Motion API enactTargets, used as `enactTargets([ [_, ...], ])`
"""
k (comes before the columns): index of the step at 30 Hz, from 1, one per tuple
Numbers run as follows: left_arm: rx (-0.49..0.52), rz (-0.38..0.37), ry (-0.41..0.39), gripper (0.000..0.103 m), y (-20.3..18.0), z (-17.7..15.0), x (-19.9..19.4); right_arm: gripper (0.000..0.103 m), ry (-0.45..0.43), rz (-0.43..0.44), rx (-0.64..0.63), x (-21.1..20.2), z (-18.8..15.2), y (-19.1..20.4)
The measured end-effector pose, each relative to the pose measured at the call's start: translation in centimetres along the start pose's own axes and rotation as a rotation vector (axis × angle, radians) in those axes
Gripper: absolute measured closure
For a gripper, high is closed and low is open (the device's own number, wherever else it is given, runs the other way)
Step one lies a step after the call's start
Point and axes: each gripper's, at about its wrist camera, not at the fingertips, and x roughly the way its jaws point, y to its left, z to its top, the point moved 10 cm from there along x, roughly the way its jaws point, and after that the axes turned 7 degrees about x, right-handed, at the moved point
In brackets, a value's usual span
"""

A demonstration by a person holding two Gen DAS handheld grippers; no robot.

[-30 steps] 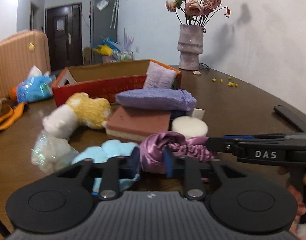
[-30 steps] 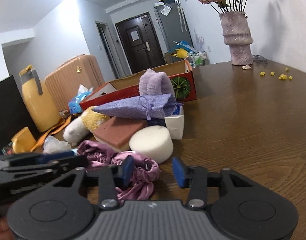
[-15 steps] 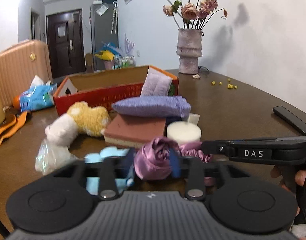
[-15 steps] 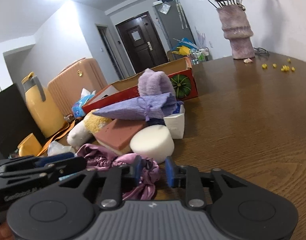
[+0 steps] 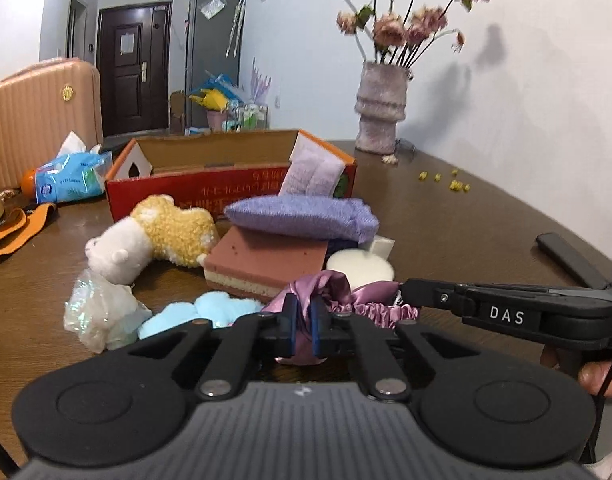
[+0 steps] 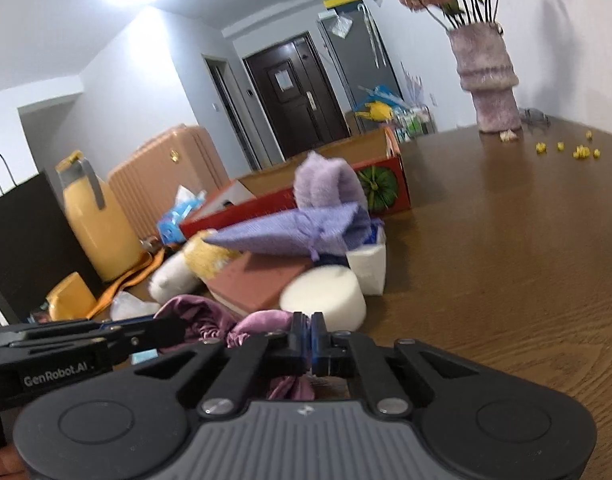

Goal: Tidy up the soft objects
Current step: 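Reach down and close both grippers on the pink satin scrunchies, then carry the scrunchies into the cardboard box and open both grippers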

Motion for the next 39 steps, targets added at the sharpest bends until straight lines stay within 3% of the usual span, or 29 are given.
enactTargets([
  [8,0.007,0.014,-0.113,0.096,-0.4,2.1,-4.7,0.101,-0.099,0.028,-0.071,-3.7,1.9,3.0],
  [11,-0.001,0.022,-0.122,0.096,0.4,3.4,-5.1,0.101,-0.102,0.061,-0.082,-3.8,3.2,4.2],
  [15,-0.025,0.027,-0.147,0.096,3.1,7.2,-4.7,0.101,-0.106,0.114,-0.104,-2.5,7.1,6.0],
  [19,-0.065,0.023,-0.159,0.096,6.7,12.2,-2.8,0.102,-0.128,0.148,-0.191,0.6,13.3,9.1],
  [25,-0.186,0.033,-0.125,0.098,13.4,19.3,3.4,0.103,-0.046,0.168,-0.204,9.6,20.0,11.8],
  [29,-0.239,0.091,-0.107,0.098,18.1,22.1,8.9,0.102,-0.03,0.12,-0.201,15.3,23.2,11.8],
  [34,-0.41,0.112,-0.043,0.098,24.2,21.7,18.1,0.101,0.049,0.061,-0.206,22.9,24.8,10.6],
  [37,-0.403,0.12,0.049,0.098,25.9,20.6,23.8,0.1,0.169,0.038,-0.201,28.4,24.2,9.6],
  [39,-0.375,0.169,0.099,0.098,26.8,19.6,26.6,0.098,0.259,0.008,-0.181,32.1,23.3,8.4],
])
